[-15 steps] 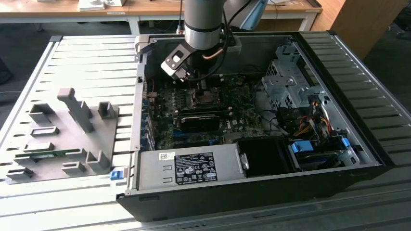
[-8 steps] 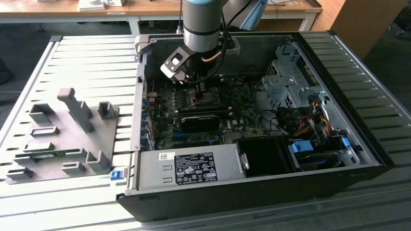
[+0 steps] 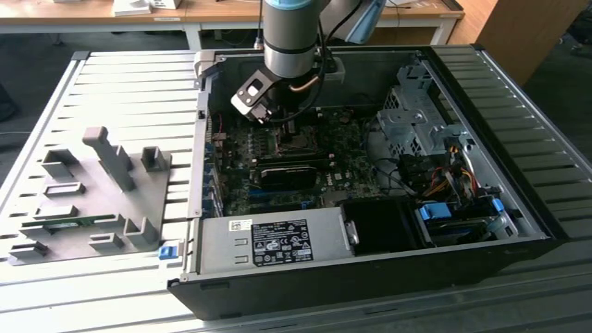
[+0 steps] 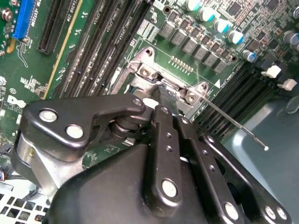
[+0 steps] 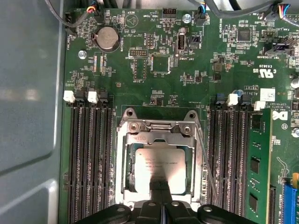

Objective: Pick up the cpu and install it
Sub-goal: 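Close the cpu cover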

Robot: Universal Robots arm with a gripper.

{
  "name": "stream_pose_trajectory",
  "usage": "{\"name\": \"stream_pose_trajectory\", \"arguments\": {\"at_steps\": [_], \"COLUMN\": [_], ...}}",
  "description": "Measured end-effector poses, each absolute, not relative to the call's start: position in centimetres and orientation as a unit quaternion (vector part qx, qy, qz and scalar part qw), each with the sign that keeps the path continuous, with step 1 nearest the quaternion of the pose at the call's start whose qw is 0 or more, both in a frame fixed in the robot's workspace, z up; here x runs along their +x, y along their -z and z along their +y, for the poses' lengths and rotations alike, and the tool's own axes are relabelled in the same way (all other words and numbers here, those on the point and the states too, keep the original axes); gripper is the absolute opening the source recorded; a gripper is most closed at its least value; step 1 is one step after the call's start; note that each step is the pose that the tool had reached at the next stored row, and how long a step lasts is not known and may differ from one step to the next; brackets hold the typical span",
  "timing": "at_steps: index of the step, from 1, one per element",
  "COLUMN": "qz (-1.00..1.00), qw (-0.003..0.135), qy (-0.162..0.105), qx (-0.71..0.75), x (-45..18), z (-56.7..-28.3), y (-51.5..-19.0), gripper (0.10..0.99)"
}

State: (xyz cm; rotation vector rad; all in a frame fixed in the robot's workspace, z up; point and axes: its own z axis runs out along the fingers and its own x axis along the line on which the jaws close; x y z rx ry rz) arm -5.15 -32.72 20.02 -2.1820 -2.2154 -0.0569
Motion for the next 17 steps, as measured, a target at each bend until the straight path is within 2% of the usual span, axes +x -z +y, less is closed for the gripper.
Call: {"name": "stream_pose_trajectory", "arguments": {"at_steps": [17], "qz": [-0.712], "qw": [0.016], "qy": [0.019], "qx": [-0.701], "x": [-4.1], "z": [-32.7], "y": [-21.3], "gripper": [0.106]}}
